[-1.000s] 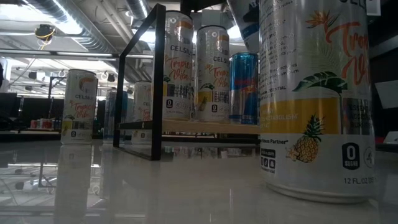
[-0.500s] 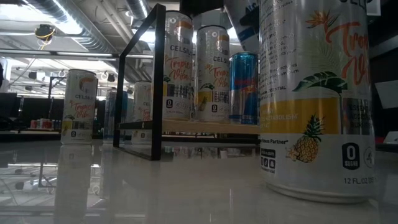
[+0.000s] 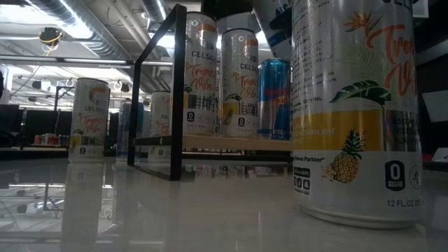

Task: Place canned beverage on shelf
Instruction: Put the white blue soda can on the shelf

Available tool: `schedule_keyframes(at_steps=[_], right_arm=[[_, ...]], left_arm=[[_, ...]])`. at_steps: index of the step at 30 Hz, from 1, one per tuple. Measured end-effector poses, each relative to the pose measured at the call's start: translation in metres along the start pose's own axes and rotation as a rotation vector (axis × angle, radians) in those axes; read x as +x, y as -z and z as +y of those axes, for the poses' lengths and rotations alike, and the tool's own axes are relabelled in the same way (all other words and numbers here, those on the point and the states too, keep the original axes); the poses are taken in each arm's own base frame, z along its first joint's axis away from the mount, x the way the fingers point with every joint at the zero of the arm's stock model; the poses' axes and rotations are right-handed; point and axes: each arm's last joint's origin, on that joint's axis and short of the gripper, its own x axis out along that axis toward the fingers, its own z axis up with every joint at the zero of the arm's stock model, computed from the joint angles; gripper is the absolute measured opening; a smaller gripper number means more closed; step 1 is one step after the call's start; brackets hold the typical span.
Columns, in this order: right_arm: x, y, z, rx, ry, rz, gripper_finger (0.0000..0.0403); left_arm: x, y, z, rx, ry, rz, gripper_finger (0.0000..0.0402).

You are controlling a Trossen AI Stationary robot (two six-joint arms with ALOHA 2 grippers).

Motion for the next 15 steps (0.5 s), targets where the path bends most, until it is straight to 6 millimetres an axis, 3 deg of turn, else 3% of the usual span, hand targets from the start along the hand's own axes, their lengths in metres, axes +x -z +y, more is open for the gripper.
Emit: schedule_keyframes(at_steps=[15], right_arm=[[0.0, 0.0, 0.0, 0.002, -0.001, 0.0, 0.0237]], left_arm=[[0.0, -0.0012, -0.0002, 0.05, 0.002, -0.011, 0.0242]])
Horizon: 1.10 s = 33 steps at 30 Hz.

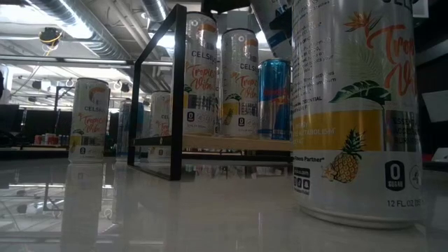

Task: Place canned beverage on shelf
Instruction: Put the white blue soda can on the shelf

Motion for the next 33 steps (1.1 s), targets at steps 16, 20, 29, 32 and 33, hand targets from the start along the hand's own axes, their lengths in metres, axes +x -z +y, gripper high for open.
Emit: schedule_keyframes(at_steps=[16, 20, 29, 32, 33], right_arm=[[0.0, 0.0, 0.001, -0.007, -0.019, -0.003, 0.0327], [-0.002, -0.002, -0.001, -0.002, -0.02, -0.01, 0.0346], [-0.026, -0.016, -0.016, 0.036, -0.017, -0.074, 0.0353], [-0.036, -0.017, -0.022, 0.035, -0.014, -0.069, 0.0353], [-0.038, -0.018, -0.024, 0.039, -0.012, -0.075, 0.0353]], left_arm=[[0.0, 0.0, 0.0, -0.005, -0.008, 0.0, 0.0234], [-0.001, -0.002, 0.001, -0.008, -0.01, -0.008, 0.0234], [-0.011, -0.017, 0.005, -0.012, -0.038, -0.029, 0.0233], [-0.015, -0.022, 0.006, -0.013, -0.041, -0.032, 0.0234], [-0.017, -0.024, 0.007, -0.009, -0.047, -0.024, 0.0234]])
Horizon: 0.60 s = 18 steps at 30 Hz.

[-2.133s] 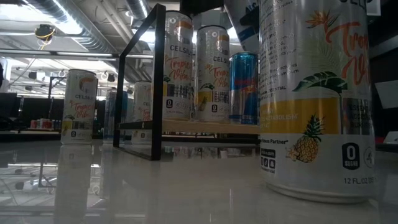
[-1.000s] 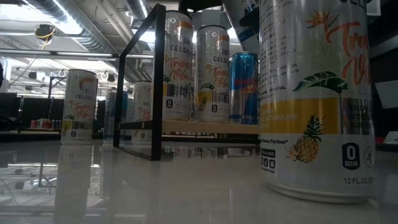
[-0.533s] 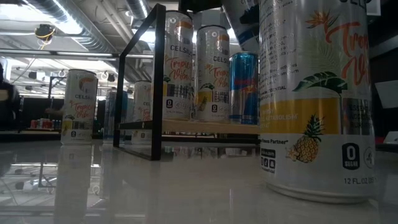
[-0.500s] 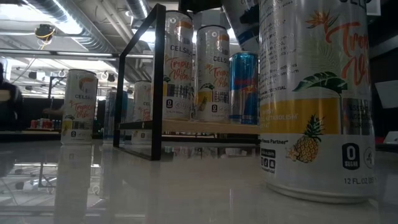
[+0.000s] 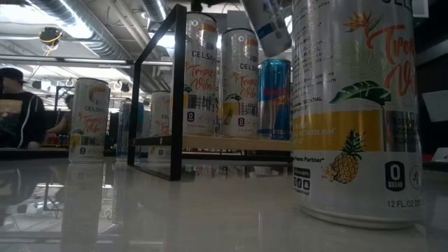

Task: Place canned beverage on shelf
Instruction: Put the white blue soda can on the shelf

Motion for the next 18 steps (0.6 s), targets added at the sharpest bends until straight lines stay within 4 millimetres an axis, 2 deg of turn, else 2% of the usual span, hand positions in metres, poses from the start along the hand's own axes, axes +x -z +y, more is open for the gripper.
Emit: schedule_keyframes(at_steps=[7, 18], right_arm=[[-0.021, -0.002, -0.013, -0.006, 0.0, 0.011, 0.0353], [-0.039, -0.011, -0.024, 0.035, 0.007, -0.058, 0.0353]], left_arm=[[-0.016, -0.02, 0.006, -0.008, 0.0, -0.009, 0.0235], [-0.065, -0.053, 0.022, 0.016, 0.006, 0.049, 0.0237]])
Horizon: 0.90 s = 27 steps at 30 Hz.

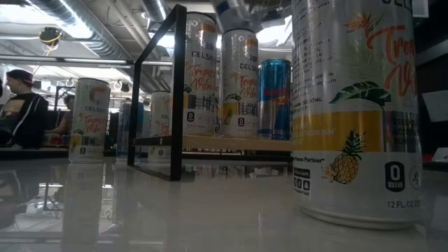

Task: Place canned beverage on shelf
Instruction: Put the white blue soda can on the shelf

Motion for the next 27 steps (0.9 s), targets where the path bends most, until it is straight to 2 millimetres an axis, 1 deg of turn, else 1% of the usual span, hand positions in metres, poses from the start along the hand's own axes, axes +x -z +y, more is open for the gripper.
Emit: schedule_keyframes(at_steps=[8, 12, 19, 27], right_arm=[[-0.003, -0.001, -0.002, 0.004, 0.0, -0.006, 0.0353], [-0.003, -0.001, -0.002, 0.004, 0.0, -0.007, 0.0353], [-0.003, -0.001, -0.002, 0.004, 0.001, -0.008, 0.0353], [-0.003, -0.001, -0.002, 0.005, 0.001, -0.009, 0.0353]], left_arm=[[-0.034, -0.013, 0.015, 0.006, 0.001, 0.051, 0.0237], [-0.045, -0.014, 0.022, -0.002, -0.006, 0.092, 0.0237], [-0.051, -0.003, 0.027, -0.004, -0.035, 0.207, 0.0238], [-0.048, 0.01, 0.027, -0.001, -0.058, 0.286, 0.0238]])
